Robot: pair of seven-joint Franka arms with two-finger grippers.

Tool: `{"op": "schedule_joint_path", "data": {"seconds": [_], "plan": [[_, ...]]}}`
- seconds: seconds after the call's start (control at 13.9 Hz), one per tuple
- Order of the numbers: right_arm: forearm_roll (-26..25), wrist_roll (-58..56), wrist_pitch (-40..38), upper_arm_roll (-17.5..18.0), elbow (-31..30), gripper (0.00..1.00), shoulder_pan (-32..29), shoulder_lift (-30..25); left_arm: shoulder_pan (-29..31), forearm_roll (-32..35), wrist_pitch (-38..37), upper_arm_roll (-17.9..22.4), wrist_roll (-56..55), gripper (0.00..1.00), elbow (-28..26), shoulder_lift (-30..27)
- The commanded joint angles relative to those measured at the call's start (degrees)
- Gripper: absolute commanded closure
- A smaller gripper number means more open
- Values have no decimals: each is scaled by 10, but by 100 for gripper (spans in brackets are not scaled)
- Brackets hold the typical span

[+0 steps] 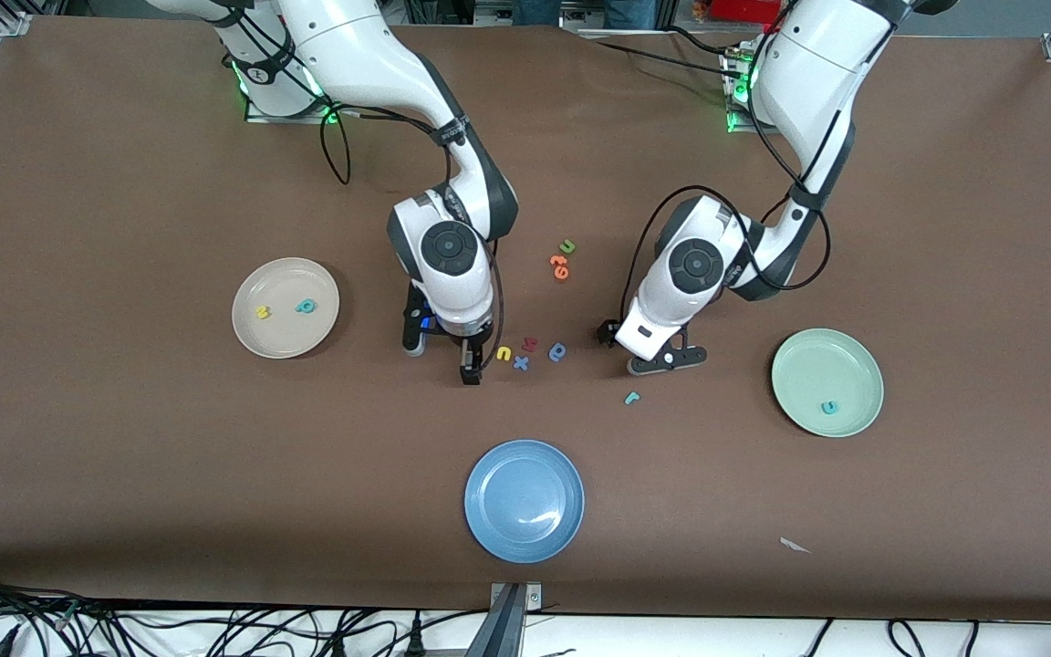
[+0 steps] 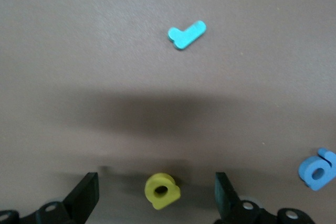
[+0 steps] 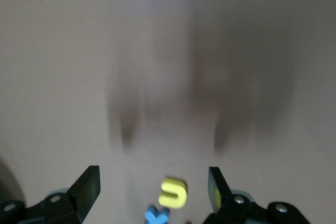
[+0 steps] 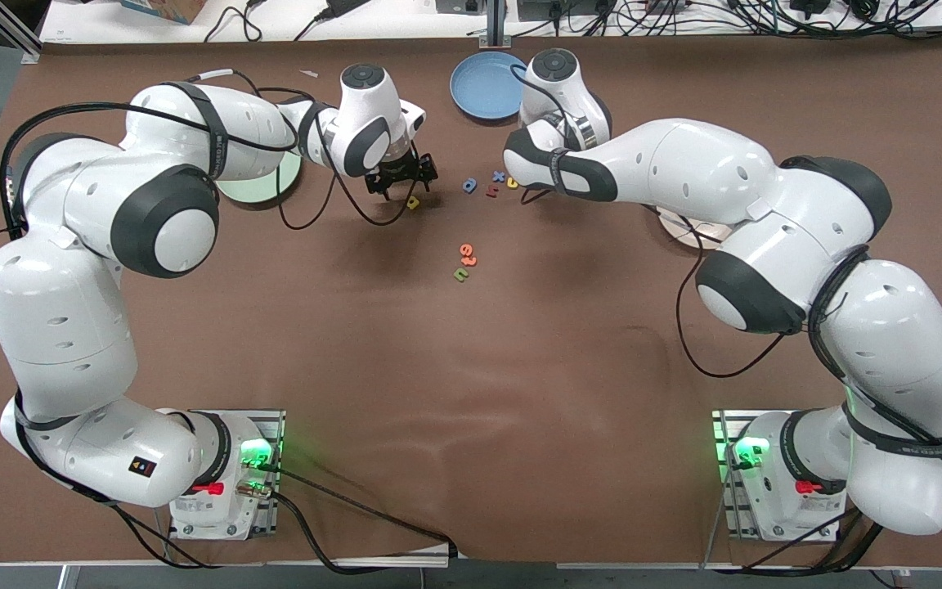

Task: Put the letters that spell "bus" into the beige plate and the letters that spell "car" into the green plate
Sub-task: 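Grasp the yellow a with the left gripper while the right gripper grasps yellow u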

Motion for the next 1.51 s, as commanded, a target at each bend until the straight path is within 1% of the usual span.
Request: {"op": "schedule_joint_path", "data": {"seconds": [0.0, 0.07, 0.14, 0.22, 0.29, 0.36, 0.5, 0.65, 0.79, 0.86, 0.93, 1.0, 1.08, 1.15, 1.29, 1.44], "plan": [[27, 14, -2, 7, 31, 14, -3, 28, -9, 47, 4, 4, -57, 12, -24, -14], [27, 15, -1, 12, 37, 14, -3, 36, -9, 63, 4, 4, -72, 18, -25, -13], [28, 15, -1, 13, 37, 14, -3, 38, -13, 65, 4, 4, -76, 21, -24, -13], [28, 15, 1, 14, 39, 15, -3, 42, -14, 65, 4, 4, -76, 23, -24, -10], [28, 16, 6, 16, 39, 17, -3, 44, -14, 65, 4, 4, -77, 29, -24, -10], [28, 16, 14, 21, 39, 19, -3, 43, -14, 65, 3, 4, -77, 41, -24, -10], [28, 16, 21, 23, 39, 23, -3, 44, -16, 65, 3, 4, -77, 42, -24, -10], [28, 16, 43, 33, 39, 27, -3, 50, -17, 65, 3, 4, -82, 48, -24, -10], [27, 14, 43, 33, 39, 36, -3, 51, -17, 65, 3, 4, -83, 54, -23, -9], [27, 13, 43, 33, 39, 47, -3, 51, -17, 65, 3, 4, -83, 57, -22, -8], [27, 12, 42, 33, 39, 60, -4, 51, -17, 65, 3, 4, -83, 58, -23, -8], [24, 11, 41, 33, 39, 79, -4, 50, -17, 65, 3, 3, -83, 60, -22, -8], [22, 10, 40, 32, 39, 89, -3, 49, -17, 65, 3, 4, -83, 62, -23, -7], [19, 8, 39, 32, 39, 91, -3, 47, -17, 65, 3, 4, -83, 63, -22, -7], [1, 8, 37, 31, 39, 91, -3, 42, -17, 65, 3, 3, -83, 66, -22, -7], [-7, -2, 10, 28, 39, 91, -3, 32, -17, 65, 3, 4, -83, 70, -21, -7]]}}
